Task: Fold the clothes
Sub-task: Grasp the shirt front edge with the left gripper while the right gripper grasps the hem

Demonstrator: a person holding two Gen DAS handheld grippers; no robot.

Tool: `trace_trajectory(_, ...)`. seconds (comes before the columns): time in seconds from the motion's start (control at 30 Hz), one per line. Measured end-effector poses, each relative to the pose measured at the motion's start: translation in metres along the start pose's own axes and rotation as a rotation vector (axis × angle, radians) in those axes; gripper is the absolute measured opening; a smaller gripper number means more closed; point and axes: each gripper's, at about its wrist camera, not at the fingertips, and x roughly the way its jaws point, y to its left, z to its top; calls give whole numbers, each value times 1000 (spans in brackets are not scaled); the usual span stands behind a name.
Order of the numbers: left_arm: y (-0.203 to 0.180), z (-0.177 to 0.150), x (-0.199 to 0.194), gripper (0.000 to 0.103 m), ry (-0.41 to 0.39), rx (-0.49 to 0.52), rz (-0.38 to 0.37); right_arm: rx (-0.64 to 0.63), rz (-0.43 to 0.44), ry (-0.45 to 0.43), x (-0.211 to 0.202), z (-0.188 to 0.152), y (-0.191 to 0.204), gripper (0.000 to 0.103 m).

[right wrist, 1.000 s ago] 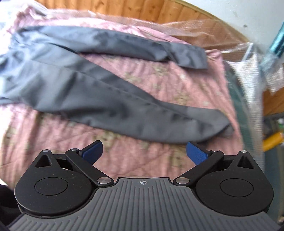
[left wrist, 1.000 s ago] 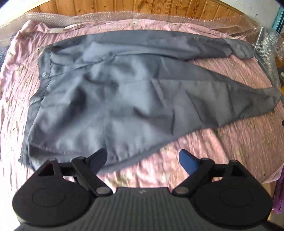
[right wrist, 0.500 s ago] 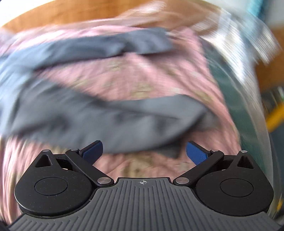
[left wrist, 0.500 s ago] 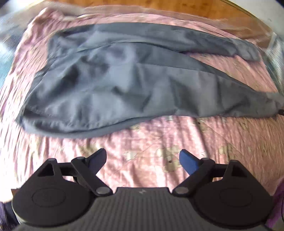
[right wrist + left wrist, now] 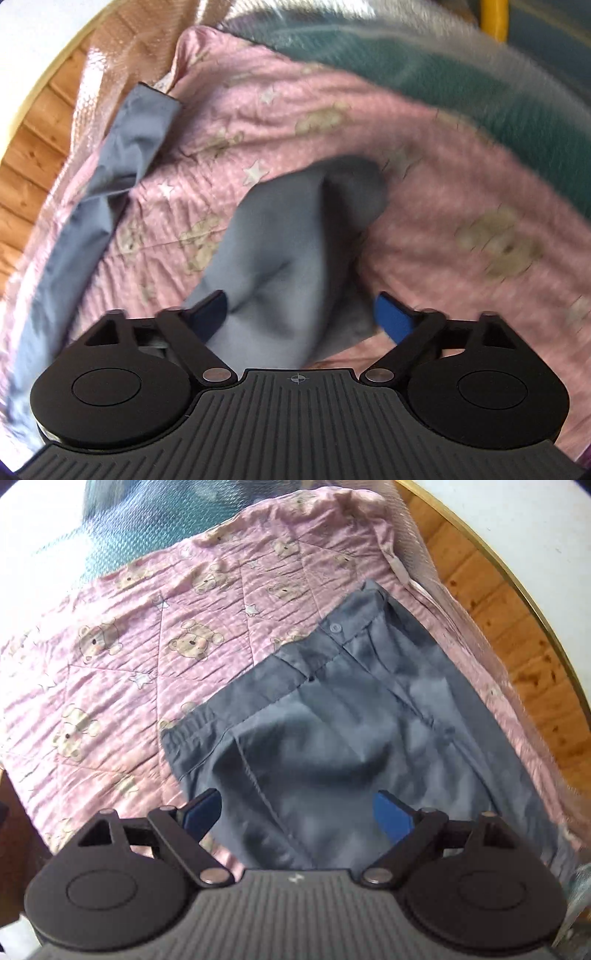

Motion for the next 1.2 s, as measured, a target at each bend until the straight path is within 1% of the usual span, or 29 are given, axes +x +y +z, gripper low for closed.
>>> trace_trajectory(0.03, -3, 11, 12, 92, 3, -25, -11, 31, 6, 8, 4, 0, 0, 48)
trace_trajectory(0.07, -5, 21, 22, 92, 7, -47, -10, 44, 2, 7, 4, 0, 4, 47)
trace_trajectory(0.1, -7, 32, 33, 92, 13, -62, -3, 19, -17, -17, -2, -3, 14, 50)
trace_trajectory(0.13, -7, 41, 44, 92, 20, -64, 5, -35, -14, -40, -10, -11, 30, 50)
trace_trajectory(0.17, -7, 50, 54, 92, 28, -46, 31, -142, 17, -53, -17, -25, 56, 51)
trace_trajectory(0.23, -5, 65, 75, 92, 47, 3, 102, -354, 79, -78, -30, -53, 107, 66)
trace_trajectory(0.27, -4, 70, 85, 93, 62, 21, 122, -461, 110, -90, -37, -67, 133, 70)
trace_trajectory(0.33, -3, 73, 105, 93, 120, 35, 112, -674, 173, -115, -51, -95, 184, 90)
trace_trajectory(0.37, -3, 75, 115, 93, 151, 40, 103, -784, 208, -119, -53, -112, 210, 92)
trace_trajectory(0.4, -3, 76, 126, 93, 181, 46, 95, -903, 251, -106, -45, -136, 238, 94)
trace_trajectory(0.43, -6, 75, 132, 93, 194, 60, 92, -1021, 295, -93, -37, -159, 266, 95)
trace_trajectory(0.47, -9, 74, 136, 93, 196, 79, 92, -1140, 339, -79, -29, -183, 294, 100)
trace_trajectory(0.53, -14, 72, 142, 96, 204, 109, 91, -1376, 427, -49, -13, -229, 350, 101)
trace_trajectory(0.57, -13, 72, 143, 96, 206, 108, 86, -1480, 459, -29, -2, -251, 375, 101)
trace_trajectory(0.67, -6, 74, 142, 96, 201, 79, 61, -1664, 439, 79, 49, -295, 419, 100)
trace_trajectory(0.73, 3, 84, 136, 96, 187, 41, 27, -1713, 390, 191, 75, -311, 431, 84)
trace_trajectory(0.77, 7, 89, 134, 96, 184, 27, 15, -1723, 378, 235, 83, -316, 436, 66)
trace_trajectory(0.8, 10, 97, 132, 96, 176, 20, 5, -1705, 394, 255, 82, -313, 438, 28)
trace_trajectory(0.83, 12, 104, 130, 96, 162, 25, 0, -1694, 404, 260, 79, -310, 439, 13)
trace_trajectory(0.9, 16, 115, 126, 96, 120, 42, 24, -1708, 405, 215, 64, -306, 435, 6)
trace_trajectory(0.97, 17, 126, 130, 96, 103, 63, 31, -1699, 408, 164, 46, -299, 432, 4)
trace_trajectory(1.0, 17, 128, 135, 96, 111, 73, 35, -1686, 412, 139, 36, -296, 431, 0)
trace_trajectory(1.03, 16, 128, 142, 96, 133, 82, 25, -1670, 418, 115, 27, -292, 430, 0)
trace_trajectory(1.1, 8, 124, 155, 90, 187, 109, -37, -1634, 427, 71, 10, -284, 427, 0)
trace_trajectory(1.13, 1, 122, 159, 81, 199, 130, -38, -1614, 424, 56, 5, -278, 426, 0)
trace_trajectory(1.17, -7, 120, 159, 56, 189, 162, -27, -1595, 417, 44, 3, -273, 424, 0)
trace_trajectory(1.2, -15, 118, 158, 48, 172, 196, -18, -1577, 403, 35, 4, -269, 421, 0)
